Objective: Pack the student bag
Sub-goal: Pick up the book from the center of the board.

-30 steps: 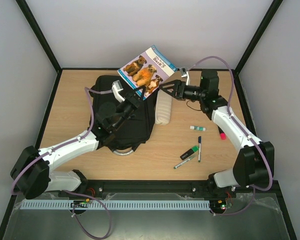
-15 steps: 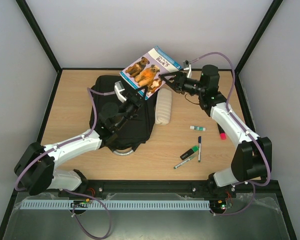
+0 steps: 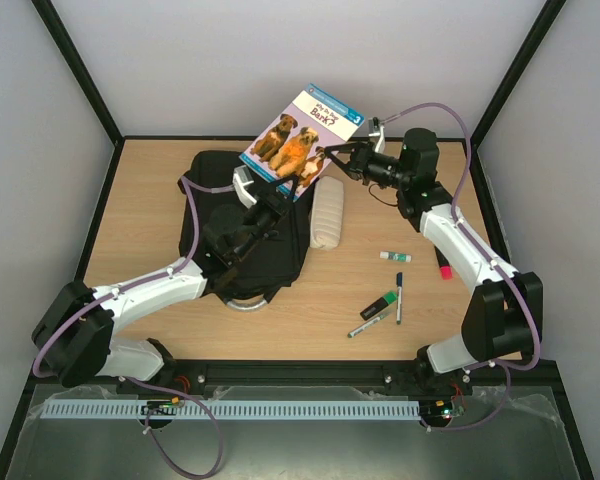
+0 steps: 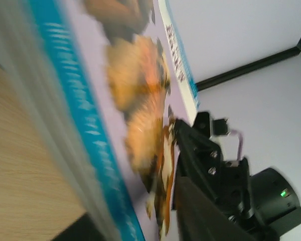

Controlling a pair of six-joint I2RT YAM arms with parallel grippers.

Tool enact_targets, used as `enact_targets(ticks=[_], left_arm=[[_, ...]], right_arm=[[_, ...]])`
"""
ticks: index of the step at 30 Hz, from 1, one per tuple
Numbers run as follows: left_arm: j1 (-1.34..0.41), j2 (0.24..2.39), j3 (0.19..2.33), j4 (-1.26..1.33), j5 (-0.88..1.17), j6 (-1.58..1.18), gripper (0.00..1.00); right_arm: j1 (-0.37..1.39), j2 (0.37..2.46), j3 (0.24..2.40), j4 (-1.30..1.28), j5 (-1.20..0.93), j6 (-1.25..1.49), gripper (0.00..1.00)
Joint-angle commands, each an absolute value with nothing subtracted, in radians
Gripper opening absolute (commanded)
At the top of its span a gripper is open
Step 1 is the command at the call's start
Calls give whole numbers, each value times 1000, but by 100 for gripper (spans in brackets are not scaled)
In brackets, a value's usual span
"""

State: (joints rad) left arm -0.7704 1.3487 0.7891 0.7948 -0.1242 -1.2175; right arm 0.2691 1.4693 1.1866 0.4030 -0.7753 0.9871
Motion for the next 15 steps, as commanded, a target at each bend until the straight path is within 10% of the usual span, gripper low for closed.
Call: enact_targets(ticks=[1,6,15], left_arm=[[-791,1319,804,729,-131,-1151,45],[-791,1240,786,542,-158,-1039,77],[-779,982,718,134,-256,-771,84]], right_arm=[[270,1482,1224,473,-733,926,1],[247,1456,1226,364,-702,726,1],[250,1377,1158,89,-833,331,1]])
